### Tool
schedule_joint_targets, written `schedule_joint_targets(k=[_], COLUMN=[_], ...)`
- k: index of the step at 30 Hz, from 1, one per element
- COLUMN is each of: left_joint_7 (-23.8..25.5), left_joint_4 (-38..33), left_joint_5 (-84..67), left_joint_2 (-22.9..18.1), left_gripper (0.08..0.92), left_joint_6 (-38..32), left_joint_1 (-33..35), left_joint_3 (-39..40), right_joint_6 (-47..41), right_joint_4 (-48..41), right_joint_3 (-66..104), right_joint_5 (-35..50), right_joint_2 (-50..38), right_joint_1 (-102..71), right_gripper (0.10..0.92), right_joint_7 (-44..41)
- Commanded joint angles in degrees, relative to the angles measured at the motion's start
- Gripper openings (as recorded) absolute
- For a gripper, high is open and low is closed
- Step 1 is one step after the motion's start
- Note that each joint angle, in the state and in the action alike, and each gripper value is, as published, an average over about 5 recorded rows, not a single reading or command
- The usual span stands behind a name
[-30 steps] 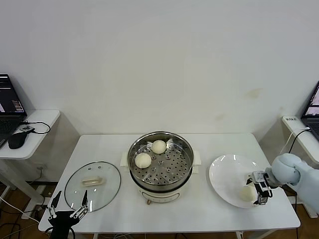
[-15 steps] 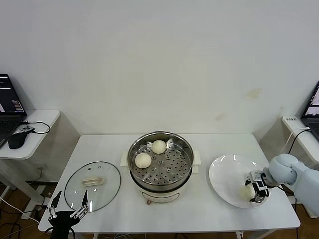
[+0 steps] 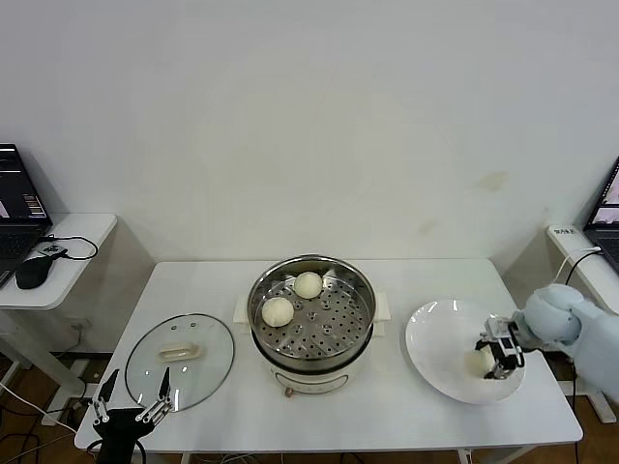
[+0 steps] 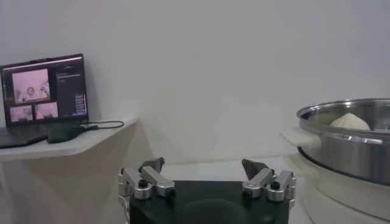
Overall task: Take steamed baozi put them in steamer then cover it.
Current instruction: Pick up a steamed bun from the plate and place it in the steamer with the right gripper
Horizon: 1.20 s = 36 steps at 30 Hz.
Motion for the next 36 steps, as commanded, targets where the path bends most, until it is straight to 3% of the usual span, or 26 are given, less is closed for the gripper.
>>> schedule_joint_targets(k=[1,14,23,30,36], left_joint_7=[0.0,0.0,0.0,0.0,-0.1], left_joint_4=[-0.3,-0.9,-0.7,-0.8,-1.0], left_joint_5=[0.1,0.1,0.1,0.0,-0.4], left_joint_2=[0.1,0.1,-0.3,-0.6,-1.0], left_gripper=[0.823,0.823,0.823,0.823,0.823], left_joint_6=[-0.1,-0.1,-0.1,-0.1,-0.1], left_joint_1=[0.2,0.0,-0.5,-0.3,-0.2], left_joint_3=[-0.2,-0.5,-0.8,-1.8,-2.5], right_joint_6=[-0.5,-3.0,-2.9,1.4,9.1], right_joint_4=[1.1,2.1,5.5,5.5,2.8], right_joint_3=[-7.9,-28.9,-34.6,-37.9,-39.7], right_joint_5=[5.9,17.8,24.5,24.2,17.0], right_joint_2=[-0.3,12.8,24.4,30.0,33.7], right_joint_1=[16.7,48.6,51.5,46.4,43.8], right_gripper=[0.628,0.636,0.636,0.636,0.636], right_joint_7=[-1.2,-0.4,4.5,7.9,9.1])
